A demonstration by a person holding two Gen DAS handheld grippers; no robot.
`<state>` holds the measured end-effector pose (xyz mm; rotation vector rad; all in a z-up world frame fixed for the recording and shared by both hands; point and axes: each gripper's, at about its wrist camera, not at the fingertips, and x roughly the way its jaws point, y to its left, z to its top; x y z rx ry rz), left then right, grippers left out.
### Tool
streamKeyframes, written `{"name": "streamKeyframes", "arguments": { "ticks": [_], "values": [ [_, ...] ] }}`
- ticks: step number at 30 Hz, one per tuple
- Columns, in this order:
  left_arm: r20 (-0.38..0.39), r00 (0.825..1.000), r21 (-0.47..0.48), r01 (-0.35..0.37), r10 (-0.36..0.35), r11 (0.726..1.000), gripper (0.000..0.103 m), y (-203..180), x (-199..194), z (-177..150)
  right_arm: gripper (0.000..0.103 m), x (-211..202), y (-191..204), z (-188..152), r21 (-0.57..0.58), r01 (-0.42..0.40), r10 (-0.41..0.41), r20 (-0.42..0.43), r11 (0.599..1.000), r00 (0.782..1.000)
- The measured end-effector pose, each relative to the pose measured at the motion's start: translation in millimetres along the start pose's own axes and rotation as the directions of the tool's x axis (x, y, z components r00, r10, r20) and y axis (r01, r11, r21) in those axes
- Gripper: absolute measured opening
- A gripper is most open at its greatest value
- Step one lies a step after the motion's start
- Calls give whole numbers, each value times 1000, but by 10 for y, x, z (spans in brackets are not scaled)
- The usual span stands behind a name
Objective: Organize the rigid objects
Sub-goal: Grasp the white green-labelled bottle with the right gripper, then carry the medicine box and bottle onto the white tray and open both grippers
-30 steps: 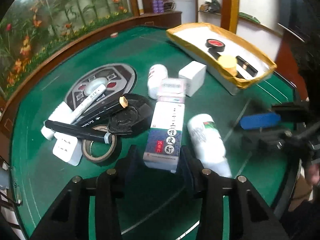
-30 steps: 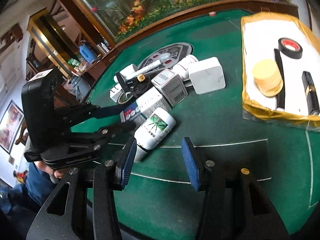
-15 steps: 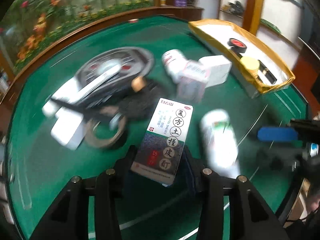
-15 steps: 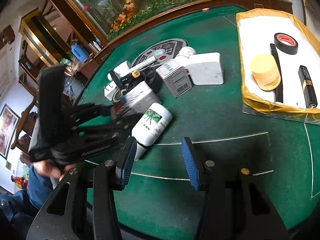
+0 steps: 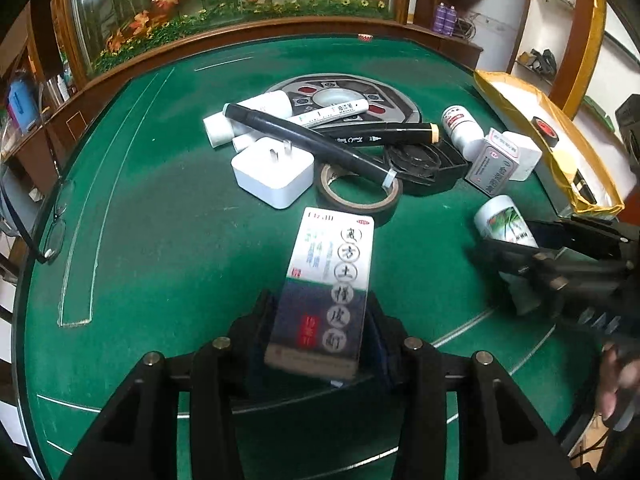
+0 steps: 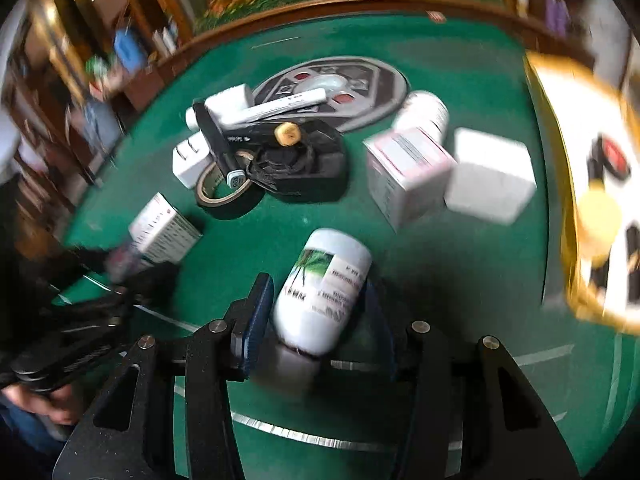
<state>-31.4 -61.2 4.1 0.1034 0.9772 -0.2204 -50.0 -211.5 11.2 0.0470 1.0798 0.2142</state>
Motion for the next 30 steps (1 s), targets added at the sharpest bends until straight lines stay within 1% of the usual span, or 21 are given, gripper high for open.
{"name": "streamKeyframes", "arguments": {
  "ticks": [1, 2, 3, 5, 6, 8, 9, 10, 12, 15, 24, 30],
  "values": [
    [-2, 1000, 2, -1, 1, 1000, 44, -1, 14, 19, 37, 22, 49, 2, -36, 25, -25, 5, 999, 1000],
    [-3, 1000, 4, 2, -2, 1000, 44, -12, 27, 44, 34, 40, 109, 5, -79, 58, -58, 11, 995, 998],
    [-4, 1000, 3, 4, -4, 1000, 44, -28, 39, 60, 34, 55, 162, 2, -116, 83, -81, 16, 990, 997],
    [-1, 1000, 0, 16, -16, 1000, 44, -13, 49, 83, 34, 61, 224, 0, -156, 103, -100, 29, 982, 995],
    [2, 1000, -1, 27, -27, 1000, 43, -6, 51, 92, 34, 56, 211, 2, -153, 101, -97, 31, 983, 995],
    [8, 999, -10, 44, -44, 999, 35, -3, 50, 105, 34, 42, 163, 8, -131, 77, -74, 29, 988, 997],
    [12, 998, -15, 58, -58, 998, 35, 0, 49, 111, 34, 38, 147, 8, -125, 72, -69, 30, 990, 997],
    [17, 996, -26, 87, -87, 996, 35, 20, 48, 114, 34, 33, 156, 4, -123, 73, -70, 30, 990, 997],
    [23, 992, -49, 125, -123, 991, 35, 55, 50, 123, 34, 52, 194, 7, -129, 87, -84, 31, 988, 996],
    [32, 987, -79, 158, -156, 984, 35, 110, 46, 114, 34, 74, 224, 12, -129, 93, -90, 31, 987, 995],
    [49, 978, -121, 206, -201, 971, 35, 168, 53, 119, 35, 77, 228, 5, -126, 92, -89, 31, 988, 996],
    [68, 973, -140, 229, -221, 963, 35, 211, 21, 92, 34, 50, 194, -14, -94, 76, -72, 37, 993, 997]
  ]
}}
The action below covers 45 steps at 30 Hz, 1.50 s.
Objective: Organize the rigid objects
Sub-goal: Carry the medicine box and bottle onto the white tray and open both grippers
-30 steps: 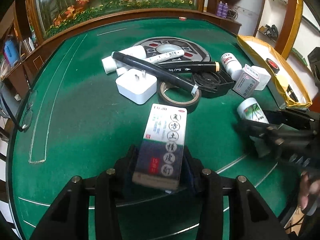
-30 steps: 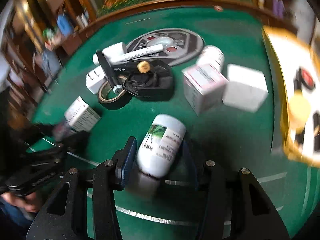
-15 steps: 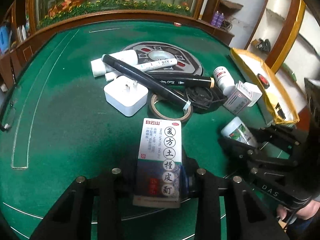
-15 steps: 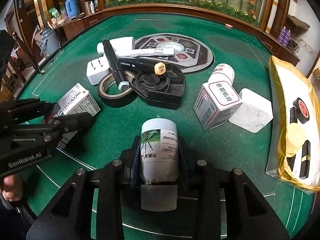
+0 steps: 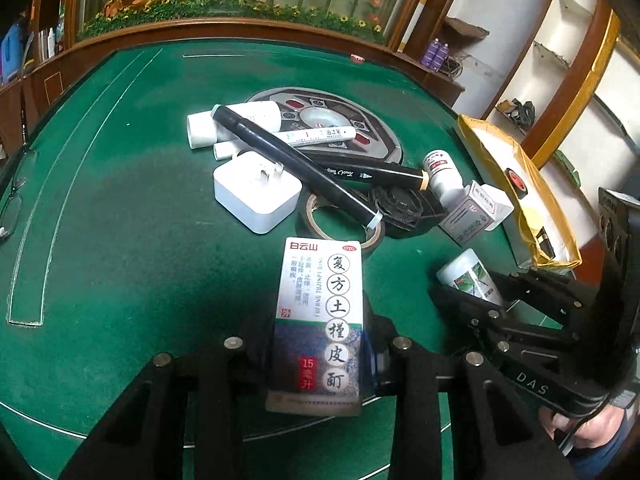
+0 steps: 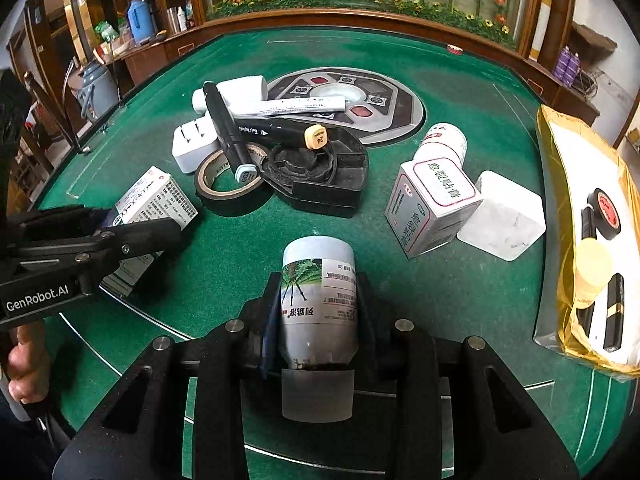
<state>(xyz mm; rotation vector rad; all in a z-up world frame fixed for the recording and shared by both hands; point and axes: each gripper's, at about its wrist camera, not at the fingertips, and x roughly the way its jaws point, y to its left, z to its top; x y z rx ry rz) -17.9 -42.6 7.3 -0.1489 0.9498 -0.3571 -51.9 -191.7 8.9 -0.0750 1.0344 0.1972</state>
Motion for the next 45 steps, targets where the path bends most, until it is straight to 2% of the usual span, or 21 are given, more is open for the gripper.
{"name": "streamKeyframes", "arguments": {
  "ticks": [3, 6, 8, 12, 14, 19, 26, 45],
  "values": [
    [22, 1000, 10, 9, -9, 1000, 35, -11, -57, -6, 34, -34, -73, -25, 48, -40, 39, 17, 998, 999],
    [42, 999, 31, 24, -25, 999, 35, -54, -104, -8, 34, -133, -166, -68, 94, -86, 79, 73, 992, 994],
    [50, 998, 40, 36, -38, 999, 35, -78, -119, 1, 34, -215, -217, -107, 112, -135, 121, 123, 985, 985],
    [70, 996, 61, 45, -50, 997, 35, -153, -150, 8, 34, -307, -283, -151, 134, -173, 148, 181, 976, 972],
    [83, 995, 68, 44, -50, 997, 35, -225, -164, 3, 34, -325, -313, -163, 140, -199, 169, 197, 970, 966],
    [59, 996, 84, 56, -62, 995, 35, -439, -100, -13, 34, -341, -395, -179, 151, -247, 212, 216, 957, 953],
    [46, 995, 163, 82, -91, 983, 35, -788, -89, -18, 34, -439, -629, -267, 186, -248, 201, 241, 951, 949],
    [28, 989, 220, 139, -148, 966, 35, -1563, -4, 282, 34, -846, -1444, -444, 305, -218, 111, 333, 927, 936]
  ]
}}
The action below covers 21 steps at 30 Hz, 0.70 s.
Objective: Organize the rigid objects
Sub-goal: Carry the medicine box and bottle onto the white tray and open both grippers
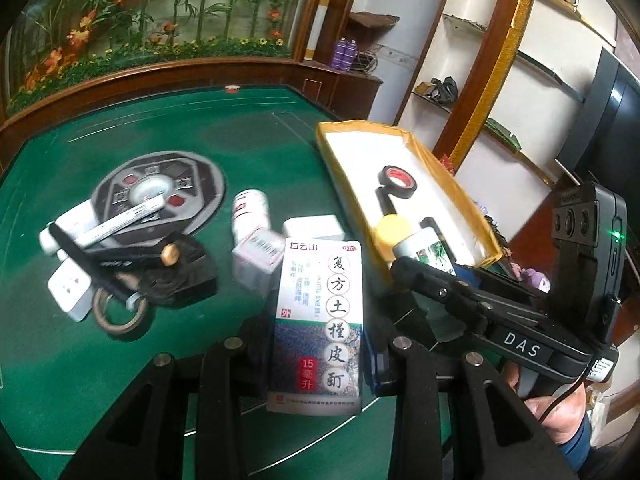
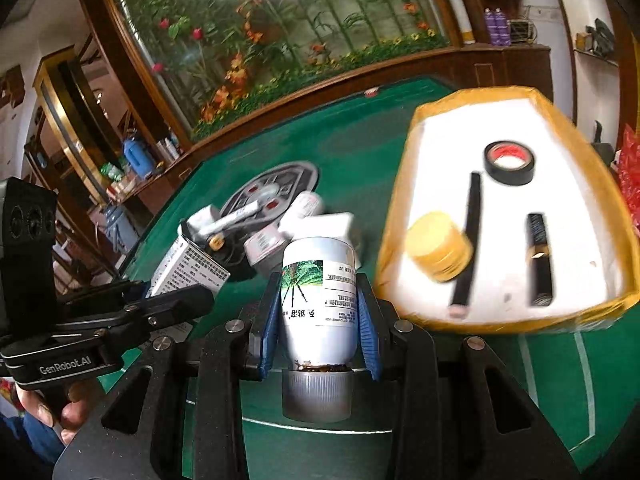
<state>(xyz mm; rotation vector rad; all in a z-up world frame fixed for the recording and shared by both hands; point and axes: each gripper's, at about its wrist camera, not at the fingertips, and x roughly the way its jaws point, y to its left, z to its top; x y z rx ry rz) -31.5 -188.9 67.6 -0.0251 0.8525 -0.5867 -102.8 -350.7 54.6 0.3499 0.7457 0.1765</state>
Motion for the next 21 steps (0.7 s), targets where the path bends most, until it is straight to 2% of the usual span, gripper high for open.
{"name": "streamKeyframes", "arguments": {
  "ticks": [10, 16, 18, 21],
  "values": [
    [-5, 1000, -13, 30, -30, 999, 35, -167, 239, 282, 34, -93, -353, 455, 66, 71, -76, 79, 995, 994],
    [-1, 999, -38, 34, -34, 999, 35, -134, 316, 405, 34, 36, -526, 1138, 112, 138, -153, 142, 984, 978],
    [-2, 999, -52, 33, -33, 998, 35, -89, 335, 451, 34, 153, -539, 1351, 93, 177, -188, 130, 980, 974],
    [-12, 1000, -62, 25, -25, 998, 35, -53, 408, 549, 34, 351, -650, 1483, 86, 165, -172, 84, 983, 981]
  ]
}}
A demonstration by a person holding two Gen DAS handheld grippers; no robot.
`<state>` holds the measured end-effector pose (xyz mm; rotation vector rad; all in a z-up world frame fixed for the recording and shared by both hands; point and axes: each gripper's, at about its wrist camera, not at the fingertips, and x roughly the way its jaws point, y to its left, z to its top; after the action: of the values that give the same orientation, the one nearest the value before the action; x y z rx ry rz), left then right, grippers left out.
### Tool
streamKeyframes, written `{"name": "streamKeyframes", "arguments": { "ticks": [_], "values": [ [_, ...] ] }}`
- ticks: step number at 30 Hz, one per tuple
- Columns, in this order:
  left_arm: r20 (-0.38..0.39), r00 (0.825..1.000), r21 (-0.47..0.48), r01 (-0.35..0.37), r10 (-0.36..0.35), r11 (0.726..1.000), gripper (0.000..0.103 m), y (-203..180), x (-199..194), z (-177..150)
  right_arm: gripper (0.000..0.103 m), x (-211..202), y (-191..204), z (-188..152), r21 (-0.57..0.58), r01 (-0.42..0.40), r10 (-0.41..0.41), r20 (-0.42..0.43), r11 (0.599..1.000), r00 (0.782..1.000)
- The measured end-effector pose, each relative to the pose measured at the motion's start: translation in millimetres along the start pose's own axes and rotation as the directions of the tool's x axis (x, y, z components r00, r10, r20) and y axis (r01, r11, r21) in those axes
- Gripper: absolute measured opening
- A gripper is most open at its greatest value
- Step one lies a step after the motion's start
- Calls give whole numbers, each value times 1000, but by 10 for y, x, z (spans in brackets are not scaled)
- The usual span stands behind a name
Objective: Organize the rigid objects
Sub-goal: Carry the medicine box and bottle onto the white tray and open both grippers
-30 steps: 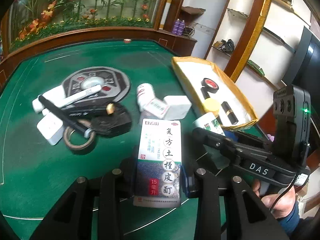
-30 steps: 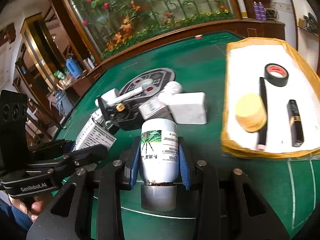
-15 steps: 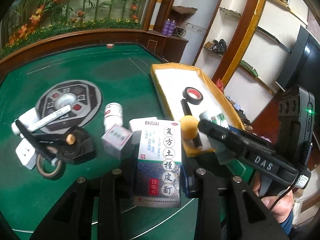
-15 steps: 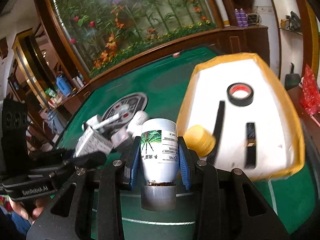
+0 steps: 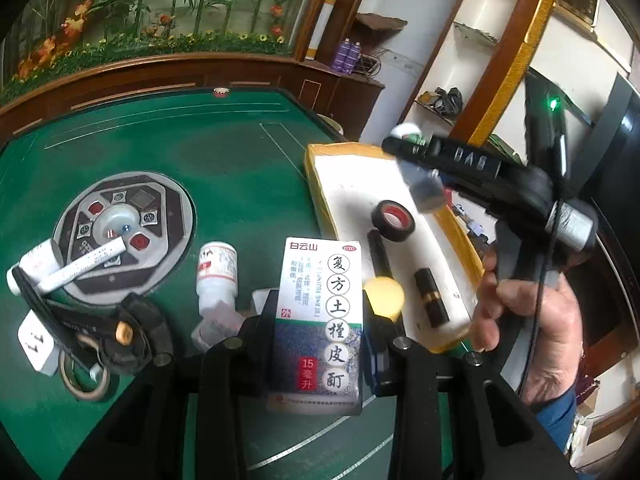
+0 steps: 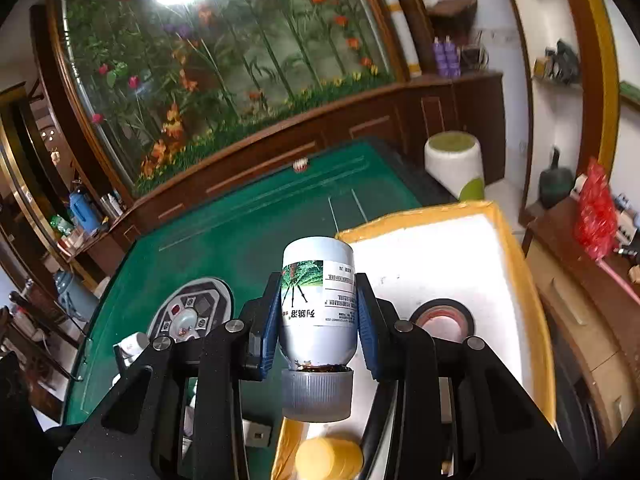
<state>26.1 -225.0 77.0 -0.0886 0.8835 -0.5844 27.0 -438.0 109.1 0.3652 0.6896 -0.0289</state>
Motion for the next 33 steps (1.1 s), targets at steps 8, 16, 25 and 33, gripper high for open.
{"name": "streamKeyframes", "arguments": {
  "ticks": [8, 16, 25, 33],
  "values": [
    [-42, 998, 43, 46, -44, 998, 35, -421, 556, 385, 34, 108, -453, -28, 67, 8, -7, -29, 998, 1000],
    [-176, 984, 48, 8, 0, 999, 35, -658, 1382, 711, 34, 116, -922, -4, 175, 215, -209, -51, 961, 977],
    [-214, 976, 11, -32, 33, 999, 36, -621, 1582, 634, 34, 270, -968, 16, 159, 287, -268, -128, 945, 955],
    [-184, 983, 25, 23, -18, 999, 61, -650, 1366, 584, 52, 158, -847, 17, 117, 325, -319, -68, 938, 945]
  ]
}}
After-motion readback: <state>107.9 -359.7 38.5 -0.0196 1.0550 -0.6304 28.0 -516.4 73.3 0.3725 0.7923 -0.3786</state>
